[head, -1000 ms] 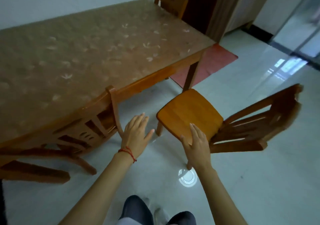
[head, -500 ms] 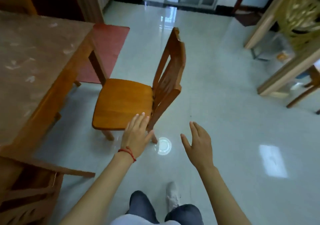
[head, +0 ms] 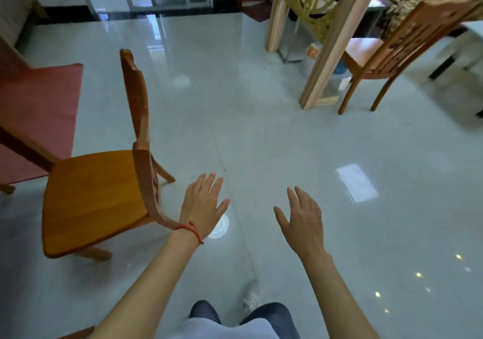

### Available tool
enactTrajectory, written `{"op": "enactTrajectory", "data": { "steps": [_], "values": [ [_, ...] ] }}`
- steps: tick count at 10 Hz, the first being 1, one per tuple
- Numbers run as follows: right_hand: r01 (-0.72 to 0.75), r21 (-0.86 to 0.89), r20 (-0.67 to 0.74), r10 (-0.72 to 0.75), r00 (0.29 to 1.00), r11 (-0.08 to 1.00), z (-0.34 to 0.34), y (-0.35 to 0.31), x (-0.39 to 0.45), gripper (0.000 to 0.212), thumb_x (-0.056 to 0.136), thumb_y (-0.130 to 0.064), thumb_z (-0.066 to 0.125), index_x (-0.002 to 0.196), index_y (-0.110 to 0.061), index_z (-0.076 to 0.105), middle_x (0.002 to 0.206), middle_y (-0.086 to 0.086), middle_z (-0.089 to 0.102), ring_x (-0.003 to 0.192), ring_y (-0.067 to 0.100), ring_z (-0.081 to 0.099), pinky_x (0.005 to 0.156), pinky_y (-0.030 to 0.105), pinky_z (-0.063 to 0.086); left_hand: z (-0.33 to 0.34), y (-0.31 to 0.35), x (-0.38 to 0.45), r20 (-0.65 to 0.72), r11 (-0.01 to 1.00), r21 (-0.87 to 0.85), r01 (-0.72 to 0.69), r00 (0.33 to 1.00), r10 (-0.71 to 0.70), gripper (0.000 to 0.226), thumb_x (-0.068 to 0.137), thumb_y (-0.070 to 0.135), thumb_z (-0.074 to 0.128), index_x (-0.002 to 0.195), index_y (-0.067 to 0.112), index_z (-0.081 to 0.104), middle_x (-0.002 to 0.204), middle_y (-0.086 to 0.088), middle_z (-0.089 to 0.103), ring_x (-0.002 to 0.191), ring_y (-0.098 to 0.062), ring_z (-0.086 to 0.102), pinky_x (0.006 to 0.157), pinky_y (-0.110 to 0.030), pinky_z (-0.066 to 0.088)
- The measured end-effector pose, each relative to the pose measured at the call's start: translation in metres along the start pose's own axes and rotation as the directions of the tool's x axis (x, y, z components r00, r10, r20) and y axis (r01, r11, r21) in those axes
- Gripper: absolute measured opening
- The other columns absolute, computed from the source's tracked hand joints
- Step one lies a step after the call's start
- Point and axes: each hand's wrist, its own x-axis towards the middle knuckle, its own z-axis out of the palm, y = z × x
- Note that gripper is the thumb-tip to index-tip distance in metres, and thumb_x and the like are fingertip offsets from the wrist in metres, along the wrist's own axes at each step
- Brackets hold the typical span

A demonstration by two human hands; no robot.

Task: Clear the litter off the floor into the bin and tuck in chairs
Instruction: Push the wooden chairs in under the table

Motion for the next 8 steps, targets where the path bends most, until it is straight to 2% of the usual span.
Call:
{"op": "enactTrajectory", "data": {
  "steps": [2, 3, 4, 5, 6, 7, 8],
  "values": [
    [0.018, -0.003, 0.029, -0.018, 0.999, 1.0, -0.016, 0.051, 0.042, 0.073, 0.094, -0.055, 0.01, 0.12, -0.006, 0.056, 0.12, 0.017, 0.062, 0.109, 0.033, 0.06, 0.092, 0.046, 0.047, 0.014, 0.042, 0.053, 0.002, 0.999, 0.035, 0.006, 1.0, -0.007, 0.057, 0.079, 0.043, 0.037, 0.109, 0.001, 0.062, 0.111, -0.021, 0.065, 0.103, -0.038, 0.062, 0.081, -0.051, 0.052],
    [0.038, -0.004, 0.03, -0.038, 0.999, 0.999, -0.02, 0.068, 0.066, 0.073, 0.094, -0.055, 0.009, 0.12, -0.006, 0.056, 0.12, 0.017, 0.062, 0.11, 0.033, 0.06, 0.092, 0.046, 0.047, 0.017, 0.053, 0.074, -0.001, 0.998, 0.061, 0.027, 1.0, -0.027, 0.058, 0.08, 0.044, 0.036, 0.111, 0.002, 0.062, 0.112, -0.02, 0.065, 0.104, -0.037, 0.061, 0.082, -0.049, 0.051],
    [0.056, -0.005, 0.033, -0.055, 0.998, 0.998, -0.024, 0.078, 0.092, 0.073, 0.094, -0.056, 0.009, 0.12, -0.006, 0.056, 0.12, 0.017, 0.062, 0.11, 0.033, 0.06, 0.092, 0.046, 0.047, 0.02, 0.059, 0.098, -0.025, 0.997, 0.074, 0.027, 0.999, -0.026, 0.053, 0.083, 0.043, 0.05, 0.114, 0.002, 0.06, 0.116, -0.02, 0.064, 0.107, -0.038, 0.06, 0.085, -0.05, 0.05],
    [0.058, -0.002, 0.044, -0.058, 0.997, 0.998, -0.024, 0.083, 0.125, 0.073, 0.094, -0.055, 0.009, 0.119, -0.006, 0.057, 0.119, 0.016, 0.063, 0.109, 0.033, 0.061, 0.092, 0.046, 0.048, 0.021, 0.059, 0.132, -0.031, 0.995, 0.087, 0.041, 0.999, -0.038, 0.052, 0.081, 0.044, 0.054, 0.113, 0.003, 0.062, 0.114, -0.019, 0.065, 0.106, -0.037, 0.061, 0.083, -0.048, 0.051],
    [0.061, -0.017, 0.048, -0.06, 0.997, 0.998, -0.019, 0.087, 0.167, 0.073, 0.094, -0.055, 0.009, 0.119, -0.006, 0.057, 0.119, 0.016, 0.063, 0.11, 0.032, 0.061, 0.092, 0.045, 0.047, 0.021, 0.052, 0.176, -0.003, 0.996, 0.071, 0.053, 0.999, -0.053, 0.058, 0.081, 0.045, 0.036, 0.111, 0.003, 0.062, 0.113, -0.018, 0.065, 0.105, -0.037, 0.061, 0.081, -0.048, 0.051],
    [0.057, -0.026, 0.043, -0.055, 0.998, 0.998, -0.01, 0.086, 0.217, 0.071, 0.094, -0.054, 0.011, 0.119, -0.006, 0.057, 0.119, 0.016, 0.063, 0.11, 0.032, 0.06, 0.092, 0.045, 0.048, 0.024, 0.039, 0.225, 0.02, 0.997, 0.041, 0.068, 0.997, -0.069, 0.058, 0.081, 0.045, 0.035, 0.111, 0.002, 0.062, 0.115, -0.019, 0.064, 0.106, -0.037, 0.06, 0.082, -0.049, 0.051],
    [0.071, -0.049, 0.043, -0.069, 0.997, 0.996, -0.003, 0.08, 0.268, 0.06, 0.091, -0.051, 0.028, 0.119, -0.006, 0.058, 0.12, 0.015, 0.063, 0.11, 0.032, 0.06, 0.092, 0.045, 0.047, 0.025, 0.023, 0.271, 0.018, 0.997, 0.019, 0.076, 0.997, -0.076, 0.059, 0.082, 0.046, 0.038, 0.114, 0.002, 0.06, 0.118, -0.02, 0.062, 0.109, -0.039, 0.058, 0.085, -0.05, 0.049]
  ]
}}
